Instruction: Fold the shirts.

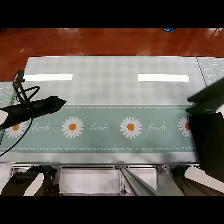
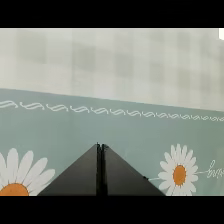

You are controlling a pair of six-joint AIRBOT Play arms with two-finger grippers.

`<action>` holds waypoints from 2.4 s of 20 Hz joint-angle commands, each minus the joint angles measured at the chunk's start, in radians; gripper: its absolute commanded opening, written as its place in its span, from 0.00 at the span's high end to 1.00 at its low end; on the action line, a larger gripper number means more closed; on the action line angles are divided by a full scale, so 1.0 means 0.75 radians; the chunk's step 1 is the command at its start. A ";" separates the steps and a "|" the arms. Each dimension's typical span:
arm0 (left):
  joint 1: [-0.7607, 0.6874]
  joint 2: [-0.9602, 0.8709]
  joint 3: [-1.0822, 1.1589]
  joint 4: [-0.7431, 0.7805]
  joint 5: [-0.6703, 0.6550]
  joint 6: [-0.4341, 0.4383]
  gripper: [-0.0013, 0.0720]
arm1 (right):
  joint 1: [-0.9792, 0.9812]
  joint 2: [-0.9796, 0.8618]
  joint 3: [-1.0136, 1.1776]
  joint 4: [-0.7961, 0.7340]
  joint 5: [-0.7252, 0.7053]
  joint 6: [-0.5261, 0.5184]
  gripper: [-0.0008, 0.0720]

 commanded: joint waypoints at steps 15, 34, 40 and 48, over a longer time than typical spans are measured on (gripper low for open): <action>0.012 -0.071 0.002 -0.002 -0.055 0.046 0.95 | -0.439 0.531 -1.182 -1.047 -0.023 -0.006 0.42; -0.364 -0.830 1.037 0.548 -0.167 -0.192 0.95 | 1.067 -0.293 -0.505 -0.734 -0.725 -0.057 0.96; -0.333 -0.855 1.040 0.485 -0.237 -0.196 0.95 | 1.066 -0.310 -0.568 -0.705 -0.755 -0.047 0.96; -0.335 -0.894 1.039 0.484 -0.205 -0.196 0.95 | 1.066 -0.310 -0.568 -0.708 -0.763 -0.047 0.96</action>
